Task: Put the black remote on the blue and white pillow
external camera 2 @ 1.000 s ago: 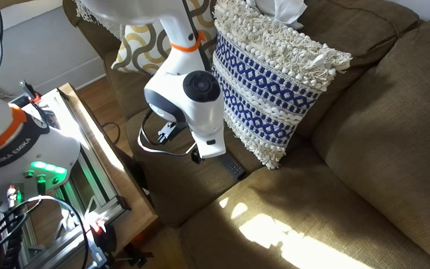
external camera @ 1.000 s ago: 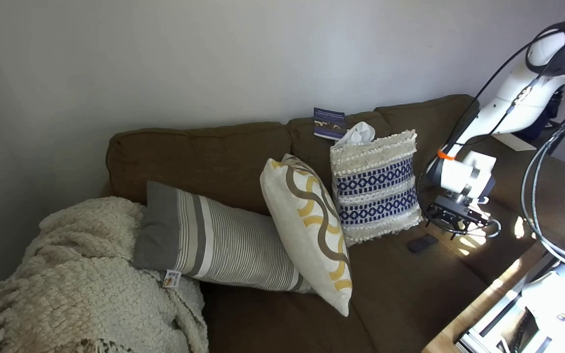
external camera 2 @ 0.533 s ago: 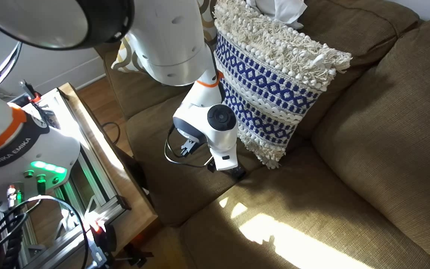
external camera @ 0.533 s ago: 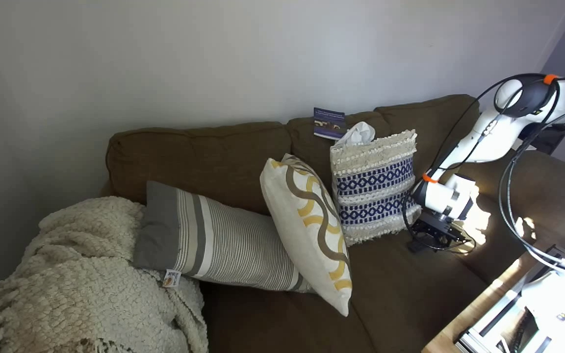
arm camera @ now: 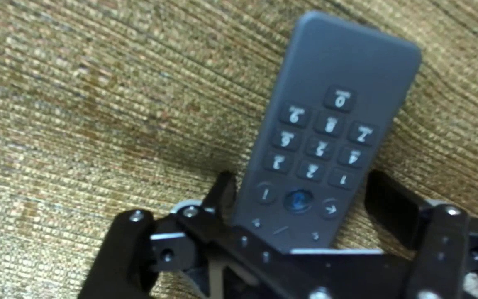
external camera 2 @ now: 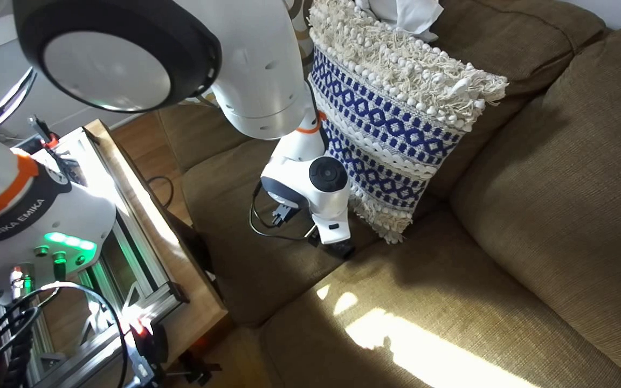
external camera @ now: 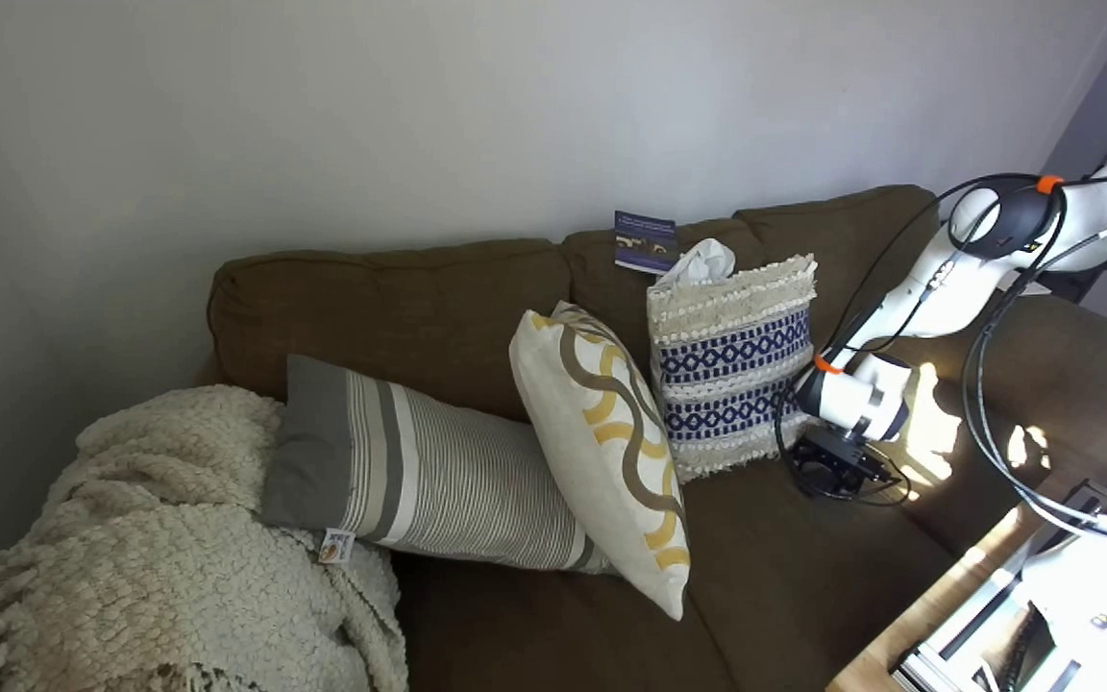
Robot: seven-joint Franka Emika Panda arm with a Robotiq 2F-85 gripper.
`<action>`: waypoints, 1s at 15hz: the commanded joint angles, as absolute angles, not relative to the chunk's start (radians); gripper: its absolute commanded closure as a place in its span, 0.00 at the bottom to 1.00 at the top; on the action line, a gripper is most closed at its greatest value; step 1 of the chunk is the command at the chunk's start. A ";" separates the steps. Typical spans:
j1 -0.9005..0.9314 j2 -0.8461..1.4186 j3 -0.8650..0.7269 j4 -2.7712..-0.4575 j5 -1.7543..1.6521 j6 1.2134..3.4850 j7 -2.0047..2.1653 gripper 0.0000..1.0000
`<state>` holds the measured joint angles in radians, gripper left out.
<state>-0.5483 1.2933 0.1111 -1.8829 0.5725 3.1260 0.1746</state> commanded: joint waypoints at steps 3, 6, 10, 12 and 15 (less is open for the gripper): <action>-0.535 1.297 0.106 -1.871 0.522 3.081 0.203 0.65; -0.522 1.196 0.112 -1.992 0.490 3.058 0.169 0.88; -0.482 0.981 0.128 -2.229 0.409 3.029 0.099 1.00; -0.415 0.870 0.105 -2.310 0.373 2.982 0.103 1.00; -0.307 0.696 0.057 -2.379 0.312 2.824 0.107 1.00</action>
<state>-0.3986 0.8919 0.1124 -2.2685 0.3729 2.9639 0.1082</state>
